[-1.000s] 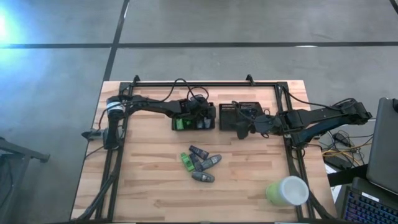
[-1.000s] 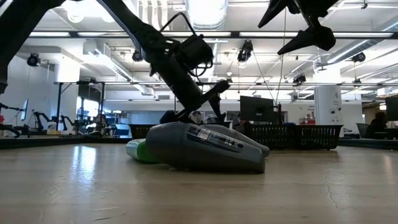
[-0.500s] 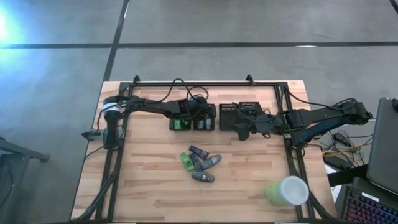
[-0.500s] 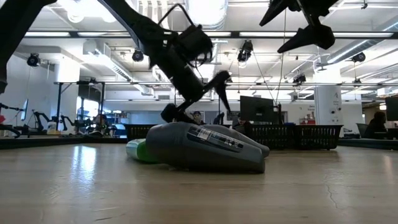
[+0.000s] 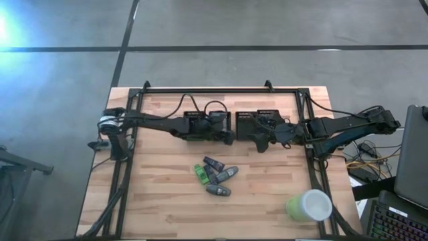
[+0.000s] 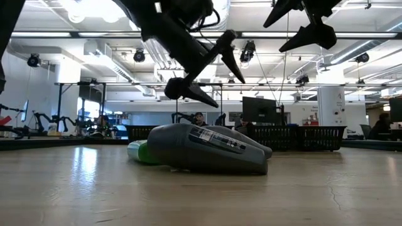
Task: Pick & Place Travel size toiletries
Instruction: Put the roll-on into the center left black basket
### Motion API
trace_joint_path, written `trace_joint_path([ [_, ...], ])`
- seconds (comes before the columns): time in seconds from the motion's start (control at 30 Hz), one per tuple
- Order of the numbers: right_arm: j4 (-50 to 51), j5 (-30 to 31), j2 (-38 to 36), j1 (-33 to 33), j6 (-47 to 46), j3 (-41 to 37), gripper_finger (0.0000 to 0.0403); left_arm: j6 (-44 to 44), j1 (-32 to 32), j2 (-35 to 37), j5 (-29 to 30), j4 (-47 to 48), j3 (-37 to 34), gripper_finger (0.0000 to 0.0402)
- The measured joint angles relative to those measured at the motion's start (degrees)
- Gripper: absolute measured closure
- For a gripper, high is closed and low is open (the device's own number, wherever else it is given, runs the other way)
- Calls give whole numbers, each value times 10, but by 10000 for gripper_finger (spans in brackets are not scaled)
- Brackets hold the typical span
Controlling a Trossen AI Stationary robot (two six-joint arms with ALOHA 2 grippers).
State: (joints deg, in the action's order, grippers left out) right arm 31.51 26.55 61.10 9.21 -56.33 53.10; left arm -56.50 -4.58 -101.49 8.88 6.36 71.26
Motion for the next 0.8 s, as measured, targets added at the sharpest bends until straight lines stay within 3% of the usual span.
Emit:
trace_joint_path([
  [0.2,0,0,0,0,19,0,55,60,39,7,-3,2,0,22],
  [0.53,0,-17,0,0,29,0,39,259,99,7,-30,16,-3,21],
  [0.8,2,-31,0,0,30,0,39,269,127,7,-30,72,-3,21],
])
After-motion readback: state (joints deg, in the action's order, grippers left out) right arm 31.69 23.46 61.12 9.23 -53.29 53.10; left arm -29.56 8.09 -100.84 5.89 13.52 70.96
